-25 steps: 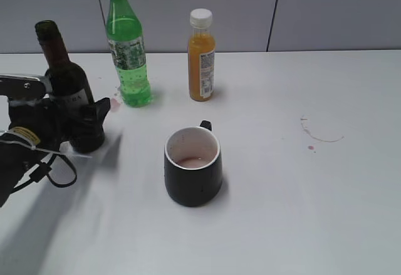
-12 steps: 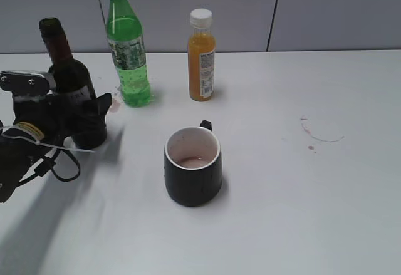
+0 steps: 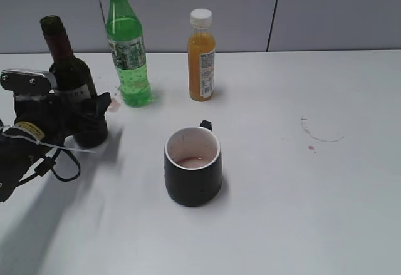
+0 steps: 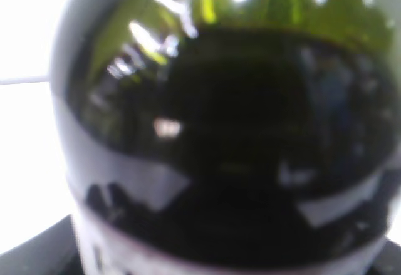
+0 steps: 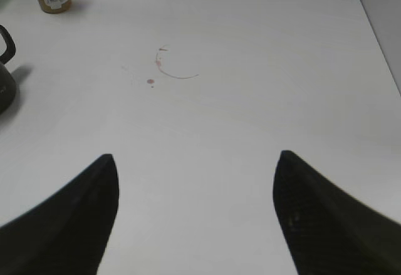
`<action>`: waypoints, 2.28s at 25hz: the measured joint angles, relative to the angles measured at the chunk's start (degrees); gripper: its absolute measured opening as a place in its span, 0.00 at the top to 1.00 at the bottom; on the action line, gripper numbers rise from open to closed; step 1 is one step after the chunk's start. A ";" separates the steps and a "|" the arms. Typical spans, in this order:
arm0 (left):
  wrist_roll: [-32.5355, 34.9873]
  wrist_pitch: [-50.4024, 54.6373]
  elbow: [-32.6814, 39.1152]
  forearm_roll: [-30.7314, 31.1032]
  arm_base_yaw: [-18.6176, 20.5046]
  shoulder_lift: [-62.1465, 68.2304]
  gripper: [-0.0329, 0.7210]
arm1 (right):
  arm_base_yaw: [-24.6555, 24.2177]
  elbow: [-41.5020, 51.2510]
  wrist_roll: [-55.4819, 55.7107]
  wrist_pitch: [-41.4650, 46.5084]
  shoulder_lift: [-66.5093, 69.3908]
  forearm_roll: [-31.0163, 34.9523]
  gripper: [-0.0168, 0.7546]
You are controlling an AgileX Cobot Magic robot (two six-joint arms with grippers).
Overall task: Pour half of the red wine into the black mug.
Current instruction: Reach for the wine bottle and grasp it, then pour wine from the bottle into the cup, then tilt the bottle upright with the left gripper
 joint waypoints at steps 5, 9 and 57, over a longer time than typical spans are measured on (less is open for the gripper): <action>0.00 0.00 0.00 -0.62 0.00 0.00 0.24 | 0.00 0.00 0.00 0.00 0.00 0.00 0.22; 0.00 0.85 2.06 -3.19 -1.14 -1.99 0.25 | 0.00 0.00 0.00 0.00 0.00 0.00 0.22; 37.62 4.70 10.76 -53.43 -37.28 -14.08 0.25 | 0.00 0.00 0.00 -0.01 0.00 0.00 0.22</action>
